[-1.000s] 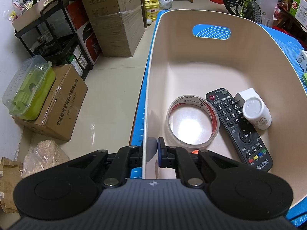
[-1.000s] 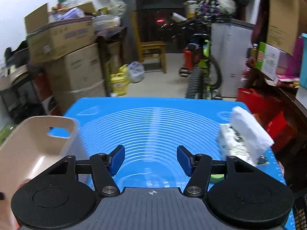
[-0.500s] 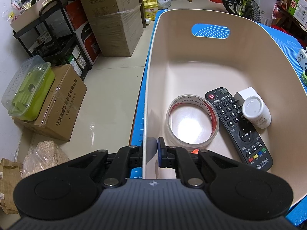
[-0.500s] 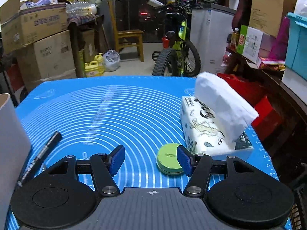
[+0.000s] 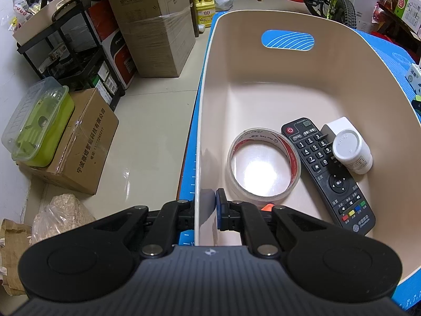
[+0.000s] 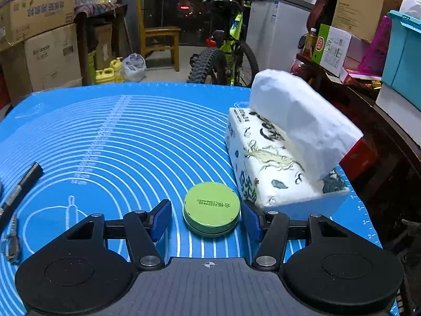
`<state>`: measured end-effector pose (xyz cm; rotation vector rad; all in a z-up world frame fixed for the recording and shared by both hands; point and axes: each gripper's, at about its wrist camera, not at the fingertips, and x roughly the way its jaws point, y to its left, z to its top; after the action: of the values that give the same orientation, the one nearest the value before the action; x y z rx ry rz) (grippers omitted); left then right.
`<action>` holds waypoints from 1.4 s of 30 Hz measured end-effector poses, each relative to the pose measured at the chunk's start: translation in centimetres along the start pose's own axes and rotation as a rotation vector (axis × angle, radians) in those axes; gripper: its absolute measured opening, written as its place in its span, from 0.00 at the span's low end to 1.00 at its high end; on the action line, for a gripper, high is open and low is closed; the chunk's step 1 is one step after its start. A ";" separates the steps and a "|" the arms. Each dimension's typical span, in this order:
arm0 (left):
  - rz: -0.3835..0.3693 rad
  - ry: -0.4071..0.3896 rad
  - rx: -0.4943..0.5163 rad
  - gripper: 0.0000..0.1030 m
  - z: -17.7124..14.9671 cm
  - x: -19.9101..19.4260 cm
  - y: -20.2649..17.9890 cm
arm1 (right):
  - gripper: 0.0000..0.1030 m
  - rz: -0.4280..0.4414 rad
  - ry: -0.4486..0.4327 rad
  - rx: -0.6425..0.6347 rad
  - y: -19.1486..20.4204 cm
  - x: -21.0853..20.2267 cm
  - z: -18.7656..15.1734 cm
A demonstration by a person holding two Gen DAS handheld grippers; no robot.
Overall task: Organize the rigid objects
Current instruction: 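Grasp the green round tin with the right gripper, then carry the green tin into the basket and release it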
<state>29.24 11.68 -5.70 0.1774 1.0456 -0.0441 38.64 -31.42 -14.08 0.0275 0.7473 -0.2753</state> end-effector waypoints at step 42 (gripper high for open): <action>0.007 0.002 -0.007 0.11 0.1 -0.1 0.0 | 0.53 0.538 -0.164 -0.315 20.4 -19.3 2.8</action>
<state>29.26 11.66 -5.55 0.1745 1.0467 -0.0333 32.29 -7.49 -0.47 -0.0907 0.5878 0.3502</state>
